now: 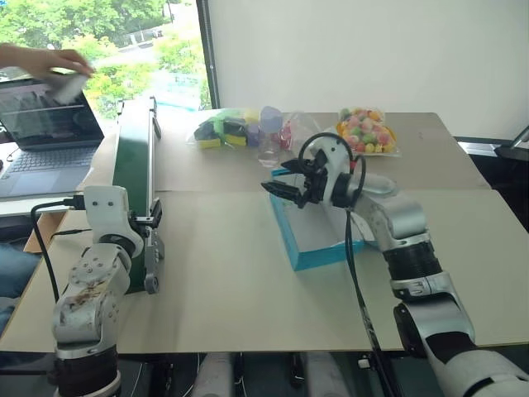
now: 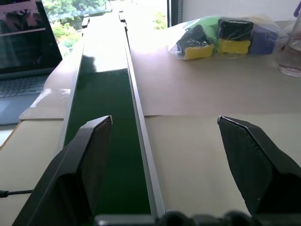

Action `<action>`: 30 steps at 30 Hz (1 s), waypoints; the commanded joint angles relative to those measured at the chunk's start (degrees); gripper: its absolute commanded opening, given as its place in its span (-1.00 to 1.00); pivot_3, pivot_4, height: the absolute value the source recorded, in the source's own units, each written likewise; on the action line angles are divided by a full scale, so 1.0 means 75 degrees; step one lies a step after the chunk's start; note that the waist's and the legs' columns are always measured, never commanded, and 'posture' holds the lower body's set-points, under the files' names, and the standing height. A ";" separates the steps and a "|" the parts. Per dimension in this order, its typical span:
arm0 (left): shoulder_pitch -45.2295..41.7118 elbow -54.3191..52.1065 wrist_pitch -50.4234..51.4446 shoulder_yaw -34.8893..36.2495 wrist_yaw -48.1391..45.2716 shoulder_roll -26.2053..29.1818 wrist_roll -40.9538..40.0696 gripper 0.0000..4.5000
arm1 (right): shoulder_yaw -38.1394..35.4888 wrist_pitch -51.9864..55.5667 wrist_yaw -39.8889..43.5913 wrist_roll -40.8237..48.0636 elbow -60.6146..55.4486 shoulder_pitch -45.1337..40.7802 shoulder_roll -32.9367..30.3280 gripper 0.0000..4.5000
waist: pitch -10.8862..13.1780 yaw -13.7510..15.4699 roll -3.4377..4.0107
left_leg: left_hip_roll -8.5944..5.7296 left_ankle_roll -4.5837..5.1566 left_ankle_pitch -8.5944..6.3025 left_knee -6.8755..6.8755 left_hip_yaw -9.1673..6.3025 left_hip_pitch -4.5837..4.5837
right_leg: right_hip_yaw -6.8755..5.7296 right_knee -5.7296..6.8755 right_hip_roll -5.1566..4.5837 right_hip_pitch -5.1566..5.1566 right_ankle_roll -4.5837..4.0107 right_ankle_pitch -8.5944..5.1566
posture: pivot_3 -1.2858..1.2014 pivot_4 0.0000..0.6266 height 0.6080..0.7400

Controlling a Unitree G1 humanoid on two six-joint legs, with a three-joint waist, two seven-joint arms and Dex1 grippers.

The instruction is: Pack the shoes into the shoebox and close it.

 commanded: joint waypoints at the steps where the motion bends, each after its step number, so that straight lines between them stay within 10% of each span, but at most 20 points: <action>1: -0.0180 -0.0293 -0.0252 0.0147 0.0062 -0.0038 0.0023 0.99 | -0.0108 -0.0444 0.0167 -0.0014 -0.0056 -0.0202 0.0057 1.00 | 0.0000 -0.0010 0.0000 | 0.0000 0.0000 0.0000 0.0000 0.0000 0.0000 | 0.0000 0.0000 0.0000 0.0000 0.0000 0.0000 | 0.03 -0.52 0.97; 30: -0.0511 0.1285 -0.0064 0.1221 0.0713 -0.0038 0.0112 0.99 | 0.0408 -0.0779 0.0826 -0.0560 0.0541 -0.0575 0.0572 1.00 | -0.0002 -0.0093 -0.0003 | 0.0006 -0.0016 0.0003 0.0000 -0.0002 0.0010 | -0.0001 0.0012 0.0007 -0.0001 -0.0001 0.0001 | 0.03 -0.52 0.97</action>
